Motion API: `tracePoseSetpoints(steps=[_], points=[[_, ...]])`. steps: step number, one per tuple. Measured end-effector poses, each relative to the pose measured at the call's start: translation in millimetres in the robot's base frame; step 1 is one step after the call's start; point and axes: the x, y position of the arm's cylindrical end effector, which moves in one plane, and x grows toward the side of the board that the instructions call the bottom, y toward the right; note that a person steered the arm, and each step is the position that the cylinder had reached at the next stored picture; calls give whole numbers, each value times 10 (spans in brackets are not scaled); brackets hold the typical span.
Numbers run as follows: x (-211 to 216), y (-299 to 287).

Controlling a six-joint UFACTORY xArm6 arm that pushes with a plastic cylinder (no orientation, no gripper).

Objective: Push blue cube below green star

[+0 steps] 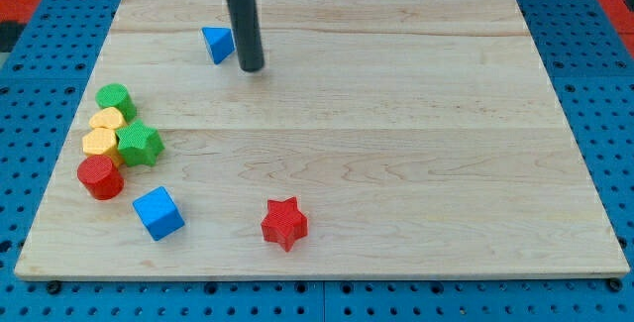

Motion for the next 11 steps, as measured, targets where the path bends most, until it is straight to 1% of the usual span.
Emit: tracePoseSetpoints(steps=[1, 2, 3, 4, 5, 6, 7, 8, 10, 11], points=[[592, 104], [878, -129], [1161, -170], [1545, -350], [1910, -278], [2173, -284], [2286, -656], [2171, -846], [1619, -928], [1732, -692]])
